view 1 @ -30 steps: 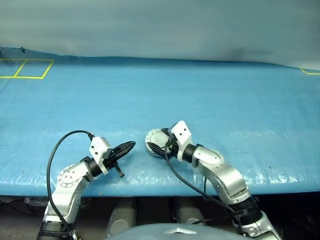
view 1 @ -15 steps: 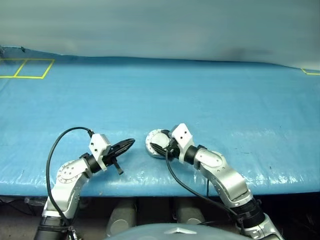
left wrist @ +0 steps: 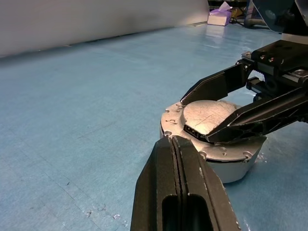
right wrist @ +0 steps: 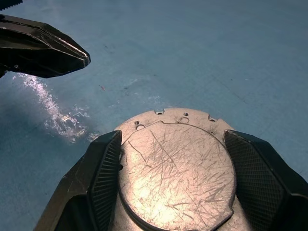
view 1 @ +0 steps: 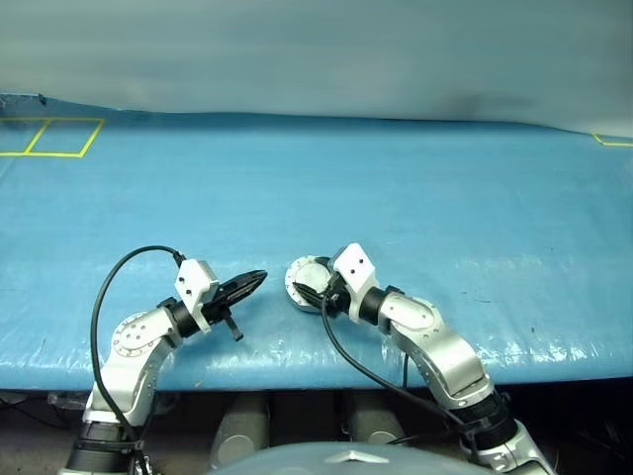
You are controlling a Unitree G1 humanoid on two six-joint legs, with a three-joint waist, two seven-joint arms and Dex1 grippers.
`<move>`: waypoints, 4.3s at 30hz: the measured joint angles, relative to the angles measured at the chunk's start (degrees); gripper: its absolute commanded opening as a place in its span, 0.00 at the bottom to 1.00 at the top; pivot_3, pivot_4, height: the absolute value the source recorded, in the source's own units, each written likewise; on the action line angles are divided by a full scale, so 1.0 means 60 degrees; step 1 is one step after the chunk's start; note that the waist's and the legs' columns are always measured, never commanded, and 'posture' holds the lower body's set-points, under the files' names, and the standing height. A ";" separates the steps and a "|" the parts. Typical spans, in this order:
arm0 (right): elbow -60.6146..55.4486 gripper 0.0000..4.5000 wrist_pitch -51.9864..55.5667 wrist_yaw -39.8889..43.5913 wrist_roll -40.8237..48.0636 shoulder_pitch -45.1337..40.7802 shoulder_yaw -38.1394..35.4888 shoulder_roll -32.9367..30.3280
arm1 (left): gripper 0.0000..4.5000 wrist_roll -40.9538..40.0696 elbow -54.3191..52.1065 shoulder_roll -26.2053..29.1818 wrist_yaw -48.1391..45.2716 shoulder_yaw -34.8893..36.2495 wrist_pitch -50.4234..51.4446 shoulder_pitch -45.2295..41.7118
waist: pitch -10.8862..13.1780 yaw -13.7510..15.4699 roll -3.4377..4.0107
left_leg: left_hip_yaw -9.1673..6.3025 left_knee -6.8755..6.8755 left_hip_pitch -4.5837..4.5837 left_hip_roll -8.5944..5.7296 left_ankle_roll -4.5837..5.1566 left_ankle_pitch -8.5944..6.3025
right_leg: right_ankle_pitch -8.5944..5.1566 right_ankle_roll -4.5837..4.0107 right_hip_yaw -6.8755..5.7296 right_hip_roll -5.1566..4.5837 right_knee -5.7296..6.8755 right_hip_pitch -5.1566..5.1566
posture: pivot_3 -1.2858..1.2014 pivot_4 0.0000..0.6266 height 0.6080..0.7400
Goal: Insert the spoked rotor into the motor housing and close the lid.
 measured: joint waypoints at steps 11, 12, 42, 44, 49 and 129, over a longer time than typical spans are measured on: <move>-0.0117 0.68 0.0276 0.0000 -0.0211 -0.0116 0.0208 -0.0034 | 0.00 0.0043 0.0008 0.0100 -0.0010 -0.0461 0.0838 -0.0835 | -0.0010 -0.0005 0.0002 | 0.0001 0.0000 0.0005 0.0000 0.0000 0.0000 | 0.0000 0.0000 -0.0001 0.0001 0.0000 0.0006 | 0.52 0.24 1.00; -0.0116 0.68 0.0279 0.0000 -0.0216 -0.0116 0.0207 -0.0034 | 0.00 0.0109 0.0065 0.0096 0.0041 -0.0578 0.1031 -0.1035 | -0.0010 -0.0004 0.0002 | 0.0000 0.0001 0.0006 -0.0001 0.0000 0.0000 | 0.0000 0.0001 -0.0001 0.0002 0.0000 0.0010 | 0.52 0.24 1.00; 0.0084 0.68 0.0623 0.0370 0.0126 -0.0349 0.0100 -0.0040 | 0.00 -0.0427 0.0402 0.0434 -0.0904 -0.0522 0.1157 -0.1355 | -0.0034 -0.0079 0.0011 | 0.0001 -0.0006 0.0019 0.0002 0.0000 0.0000 | -0.0001 -0.0001 0.0001 0.0000 -0.0002 0.0019 | 0.52 0.24 1.00; 0.0264 0.68 0.0350 0.0449 0.0118 -0.0344 0.0101 -0.0040 | 0.00 -0.0381 0.0366 0.0604 -0.0921 -0.0515 0.1110 -0.1083 | -0.0035 -0.0099 0.0012 | 0.0002 -0.0011 0.0019 0.0004 0.0000 0.0000 | -0.0002 -0.0003 0.0001 0.0002 -0.0002 0.0015 | 0.52 0.24 1.00; 0.0481 0.68 -0.0149 0.0603 -0.0132 -0.0451 0.0267 -0.0242 | 0.00 -0.0350 0.0116 0.0692 -0.0839 -0.0473 0.0694 -0.0395 | -0.0042 -0.0083 0.0014 | 0.0003 -0.0010 0.0023 0.0004 0.0000 0.0000 | -0.0003 -0.0004 0.0001 -0.0001 -0.0003 0.0016 | 0.52 0.24 1.00; 0.2456 0.68 -0.0978 0.3735 0.0273 -0.2334 0.0127 -0.1006 | 0.00 -0.0004 0.0210 0.0277 -0.0394 -0.0810 -0.0078 0.0432 | -0.0072 -0.0076 0.0046 | 0.0006 -0.0033 -0.0004 0.0001 0.0000 0.0000 | -0.0007 -0.0010 -0.0004 -0.0005 -0.0013 -0.0018 | 0.52 0.24 1.00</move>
